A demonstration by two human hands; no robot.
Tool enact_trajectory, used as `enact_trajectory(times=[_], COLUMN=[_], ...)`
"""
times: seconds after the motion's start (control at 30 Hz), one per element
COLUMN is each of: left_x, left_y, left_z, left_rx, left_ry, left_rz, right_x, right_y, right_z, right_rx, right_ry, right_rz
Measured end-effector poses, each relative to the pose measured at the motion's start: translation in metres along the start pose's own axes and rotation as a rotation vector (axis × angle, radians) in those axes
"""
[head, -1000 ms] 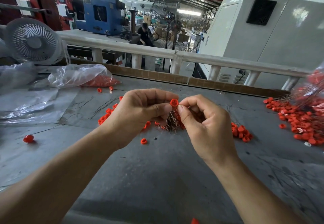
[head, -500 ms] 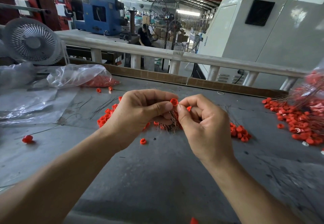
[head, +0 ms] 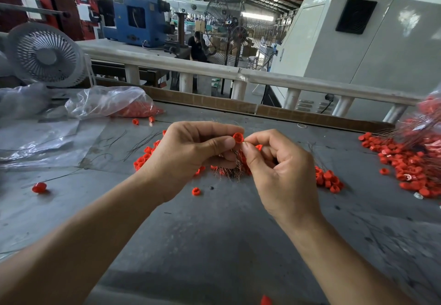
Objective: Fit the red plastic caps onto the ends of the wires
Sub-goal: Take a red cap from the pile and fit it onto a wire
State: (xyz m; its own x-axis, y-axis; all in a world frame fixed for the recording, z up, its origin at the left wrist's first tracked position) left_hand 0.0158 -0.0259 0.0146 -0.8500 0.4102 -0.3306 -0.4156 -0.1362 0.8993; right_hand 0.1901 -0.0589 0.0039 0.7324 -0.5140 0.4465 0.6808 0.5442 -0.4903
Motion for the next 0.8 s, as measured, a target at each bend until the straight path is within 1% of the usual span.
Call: enact_trajectory(times=[0.43,0.57,0.8], left_x=[-0.0029,-0.0037,-0.0006], left_y=[0.0019,0.0016,0.001], left_z=[-0.0022,-0.0024,-0.001], left_rx=[-0.01,-0.027,-0.001], left_ry=[0.009,0.007,-0.02], left_rz=[-0.002,0.014,0.015], right_x=[0.0002,-0.0007,-0.0001], right_y=[0.0017,0.0032,0.0048], right_z=[-0.0014,-0.0011,-0.0008], right_rx=[-0.019,-0.012,-0.001], right_ry=[-0.028,-0.034,-0.024], right_rz=[0.039,0.014,-0.024])
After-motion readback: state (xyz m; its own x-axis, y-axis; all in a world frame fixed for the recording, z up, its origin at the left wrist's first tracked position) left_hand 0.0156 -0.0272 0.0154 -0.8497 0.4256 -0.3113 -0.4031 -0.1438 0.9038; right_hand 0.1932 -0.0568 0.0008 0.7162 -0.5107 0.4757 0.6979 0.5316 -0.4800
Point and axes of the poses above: each hand's wrist, its own z-axis towards the middle knuckle, its own x-axis out of the back of the hand, y = z × x, the point moved 1 cm from there along z, towards the middle knuckle, and after that the axes turned 12 degrees about -z, right-handed, at the moved point
